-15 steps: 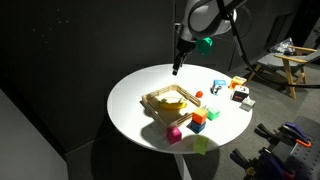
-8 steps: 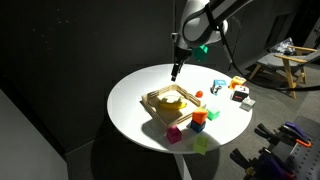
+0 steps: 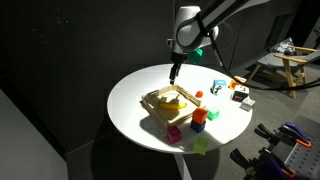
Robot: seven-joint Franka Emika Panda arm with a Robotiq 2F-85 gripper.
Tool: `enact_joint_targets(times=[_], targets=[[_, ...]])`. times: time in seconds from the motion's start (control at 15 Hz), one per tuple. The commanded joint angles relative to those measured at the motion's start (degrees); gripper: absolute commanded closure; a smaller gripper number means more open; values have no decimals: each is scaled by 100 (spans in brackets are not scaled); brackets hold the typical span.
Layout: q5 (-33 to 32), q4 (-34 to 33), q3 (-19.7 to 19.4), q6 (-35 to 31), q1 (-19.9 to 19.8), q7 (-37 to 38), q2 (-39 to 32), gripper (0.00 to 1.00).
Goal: Pick up the yellow toy banana from the tray and put it on the table
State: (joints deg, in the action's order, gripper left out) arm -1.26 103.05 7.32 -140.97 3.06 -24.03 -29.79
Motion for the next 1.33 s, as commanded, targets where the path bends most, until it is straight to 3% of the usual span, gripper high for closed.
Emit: enact_joint_targets(times=[0.0, 1.27], targets=[[-266, -454, -42, 232, 46, 127, -396, 0], [-955, -724, -112, -121, 192, 102, -1400, 0]])
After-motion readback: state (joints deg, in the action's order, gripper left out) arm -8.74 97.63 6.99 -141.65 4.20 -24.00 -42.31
